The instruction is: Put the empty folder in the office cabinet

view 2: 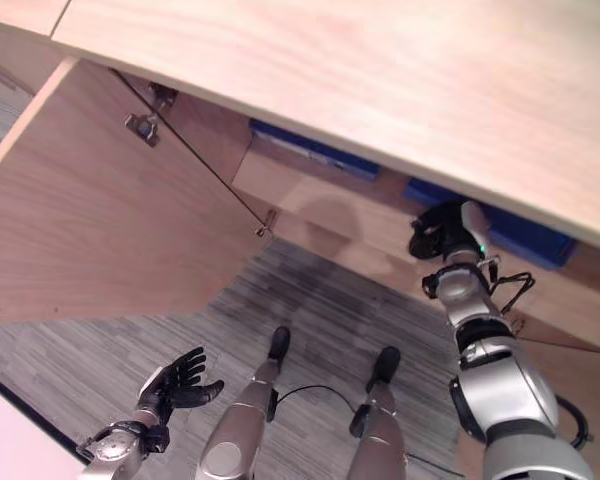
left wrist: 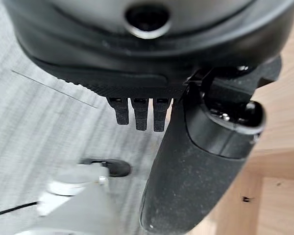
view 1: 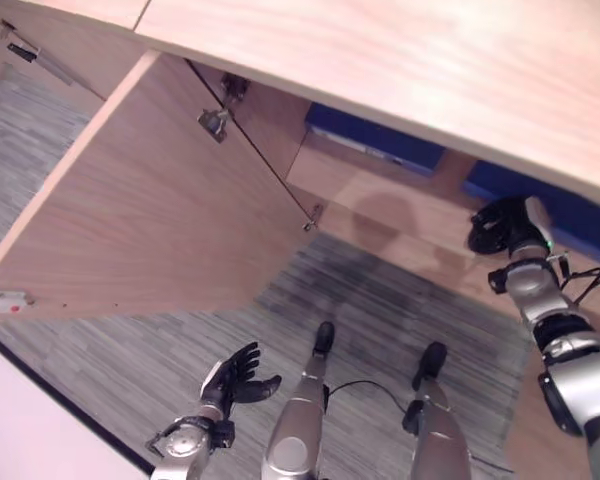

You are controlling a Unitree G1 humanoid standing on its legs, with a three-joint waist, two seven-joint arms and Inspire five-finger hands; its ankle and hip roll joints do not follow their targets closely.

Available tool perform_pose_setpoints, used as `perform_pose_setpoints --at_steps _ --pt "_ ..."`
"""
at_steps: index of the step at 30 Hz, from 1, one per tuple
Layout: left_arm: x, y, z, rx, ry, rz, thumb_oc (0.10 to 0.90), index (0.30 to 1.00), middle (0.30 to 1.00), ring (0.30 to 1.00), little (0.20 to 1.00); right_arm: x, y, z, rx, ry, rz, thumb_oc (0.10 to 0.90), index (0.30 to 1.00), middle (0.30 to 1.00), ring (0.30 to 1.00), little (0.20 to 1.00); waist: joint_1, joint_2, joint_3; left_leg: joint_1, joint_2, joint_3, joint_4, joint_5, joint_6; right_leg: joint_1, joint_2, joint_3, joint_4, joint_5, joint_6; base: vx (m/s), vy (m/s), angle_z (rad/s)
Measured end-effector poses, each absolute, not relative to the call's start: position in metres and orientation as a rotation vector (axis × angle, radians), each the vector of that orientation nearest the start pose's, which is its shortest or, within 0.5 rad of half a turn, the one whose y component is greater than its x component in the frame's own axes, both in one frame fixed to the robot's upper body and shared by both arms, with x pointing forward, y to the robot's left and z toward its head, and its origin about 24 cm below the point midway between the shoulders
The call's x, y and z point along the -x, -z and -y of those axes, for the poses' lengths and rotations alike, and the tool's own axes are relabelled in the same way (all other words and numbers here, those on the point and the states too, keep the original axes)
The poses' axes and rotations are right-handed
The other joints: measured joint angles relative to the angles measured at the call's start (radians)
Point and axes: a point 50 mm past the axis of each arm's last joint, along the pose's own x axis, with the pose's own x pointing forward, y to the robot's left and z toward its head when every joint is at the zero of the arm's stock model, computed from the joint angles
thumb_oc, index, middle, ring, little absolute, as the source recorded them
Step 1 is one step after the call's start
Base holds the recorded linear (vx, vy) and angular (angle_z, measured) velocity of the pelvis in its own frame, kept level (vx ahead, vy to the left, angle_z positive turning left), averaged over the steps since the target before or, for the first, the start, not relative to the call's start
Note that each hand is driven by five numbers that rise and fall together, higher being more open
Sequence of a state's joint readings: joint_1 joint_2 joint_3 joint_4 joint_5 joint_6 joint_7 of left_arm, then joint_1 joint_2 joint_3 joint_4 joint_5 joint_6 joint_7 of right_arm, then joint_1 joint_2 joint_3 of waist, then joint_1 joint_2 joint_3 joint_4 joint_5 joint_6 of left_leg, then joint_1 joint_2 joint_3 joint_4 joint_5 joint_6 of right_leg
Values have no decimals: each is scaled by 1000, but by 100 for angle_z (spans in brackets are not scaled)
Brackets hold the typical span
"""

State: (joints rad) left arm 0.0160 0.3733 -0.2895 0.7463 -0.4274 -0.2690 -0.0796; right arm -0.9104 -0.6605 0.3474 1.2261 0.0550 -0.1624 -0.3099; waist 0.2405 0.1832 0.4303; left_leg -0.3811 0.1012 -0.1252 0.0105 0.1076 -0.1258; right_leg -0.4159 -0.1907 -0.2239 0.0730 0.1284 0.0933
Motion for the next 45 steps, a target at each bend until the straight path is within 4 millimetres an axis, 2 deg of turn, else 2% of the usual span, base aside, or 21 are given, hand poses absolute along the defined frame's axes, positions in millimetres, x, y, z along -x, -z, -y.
perform_pose_setpoints --at_steps 1,4,15,24,26,28,29,30,31,32,33,34,35,36,37,38,40,41,43,44,45 --pt "-188 89 -222 -37 55 -537 800 900 900 900 900 -369 -139 322 729 493 -70 400 300 300 300 300 5 12 5 -3 -3 -4 -4 1 1 -3 -6 3 2 0 0 -5 4 8" --pt "-186 89 -222 -36 63 -534 800 900 900 900 900 -366 -149 336 736 537 -86 400 300 300 300 300 13 18 3 -4 -13 -5 -20 1 2 -19 -16 14 12 0 0 8 14 6" --pt "-180 89 -217 -32 129 -543 800 900 900 900 900 -369 -170 344 791 540 -103 400 300 300 300 300 6 22 -1 -7 -35 0 -51 10 14 -29 -34 29 -6 1 8 15 -3 2" --pt "-179 92 -219 -25 125 -557 800 900 900 900 900 -371 -161 336 815 492 -132 400 300 300 300 300 -18 18 -5 11 -33 2 -33 55 27 8 -25 44 -12 12 22 11 -11 0" --pt "-178 94 -222 -25 107 -568 800 900 900 900 900 -368 -153 335 814 480 -143 400 300 300 300 300 -16 1 -16 20 -34 4 -34 54 29 19 -23 47 -21 23 20 29 -33 2" --pt "-176 95 -228 -18 71 -579 800 900 900 900 900 -366 -139 328 719 482 -128 400 300 300 300 300 -18 -22 -24 27 -30 5 -33 53 29 33 -13 46 -35 34 20 90 -67 -4" --pt "-172 99 -235 -6 22 -601 800 900 900 900 900 -362 -120 315 557 510 -99 400 300 300 300 300 -23 -44 -23 65 -17 7 -34 47 17 77 1 42 -49 36 14 99 -71 -6" --pt "-169 102 -239 -6 1 -623 800 900 900 900 900 -361 -108 308 503 505 -110 400 300 300 300 300 -21 -58 -29 88 -12 7 -35 40 16 104 7 42 -60 33 12 102 -68 -8" --pt "-152 111 -256 10 -111 -688 800 900 900 900 900 -347 -73 274 383 442 -80 400 300 300 300 300 -42 -115 -74 147 14 7 -36 11 1 174 32 26 -76 9 5 226 -113 -6" --pt "-146 114 -264 8 -148 -717 800 900 900 900 900 -341 -59 260 347 407 -93 800 900 900 900 900 -51 -145 -100 162 24 6 -36 2 -3 188 41 23 -76 -2 1 309 -124 1" --pt "-146 115 -265 32 -179 -726 800 900 900 900 900 -320 -37 248 248 403 -106 800 900 900 900 900 -52 -159 -111 198 39 8 -36 -19 -11 230 49 16 -75 -26 10 286 -105 26" --pt "-134 121 -266 128 -308 -732 800 900 900 900 900 -268 -11 231 55 441 -94 800 900 900 900 900 -56 -175 -121 295 40 -4 -46 -29 -15 344 54 -15 -90 -46 6 231 -66 36" --pt "-101 129 -274 155 -418 -787 800 900 900 900 900 -218 30 199 -17 378 -225 800 900 900 900 900 -83 -216 -222 351 47 5 -70 -56 -11 406 60 -30 -121 -78 7 163 -46 13" --pt "-83 132 -279 133 -421 -848 800 900 900 900 900 -202 52 190 20 300 -335 800 900 900 900 900 -102 -250 -310 355 52 24 -72 -78 -12 405 64 -19 -123 -89 9 174 -55 -15" --pt "-85 130 -282 126 -415 -841 800 900 900 900 900 -190 63 190 39 275 -391 800 900 900 900 900 -99 -264 -332 367 51 25 -74 -77 -12 415 65 -14 -121 -86 13 81 -33 3" --pt "-102 122 -276 132 -364 -765 800 900 900 900 900 -180 77 199 92 236 -469 800 900 900 900 900 -88 -283 -347 388 49 4 -73 -77 -12 460 64 -30 -134 -86 13 -121 42 23" --pt "-110 119 -270 144 -327 -734 800 900 900 900 900 -182 76 204 109 223 -466 800 900 900 900 900 -65 -279 -355 383 49 -13 -69 -74 -12 475 67 -46 -149 -84 15 -254 143 75" --pt "-139 114 -254 134 -246 -690 800 900 900 900 900 -184 80 216 153 249 -482 800 900 900 900 900 -82 -270 -351 288 19 -52 -14 -38 -38 486 44 -166 -155 -78 19 -157 134 164" --pt "-159 108 -237 154 -170 -630 800 900 900 900 900 -193 78 232 209 264 -501 800 900 900 900 900 -82 -245 -351 247 29 5 -42 -7 13 480 38 -223 -153 -80 12 -180 147 135" --pt "-166 105 -230 165 -145 -603 800 900 900 900 900 -202 73 237 228 266 -488 800 900 900 900 900 -66 -224 -344 249 49 72 -62 -5 18 464 35 -228 -140 -82 9 -235 214 61" --pt "-163 107 -231 169 -157 -619 800 900 900 900 900 -218 64 234 224 249 -440 800 900 900 900 900 -87 -238 -319 231 89 303 23 -47 53 461 -27 -278 -133 -57 -4 -169 199 54"
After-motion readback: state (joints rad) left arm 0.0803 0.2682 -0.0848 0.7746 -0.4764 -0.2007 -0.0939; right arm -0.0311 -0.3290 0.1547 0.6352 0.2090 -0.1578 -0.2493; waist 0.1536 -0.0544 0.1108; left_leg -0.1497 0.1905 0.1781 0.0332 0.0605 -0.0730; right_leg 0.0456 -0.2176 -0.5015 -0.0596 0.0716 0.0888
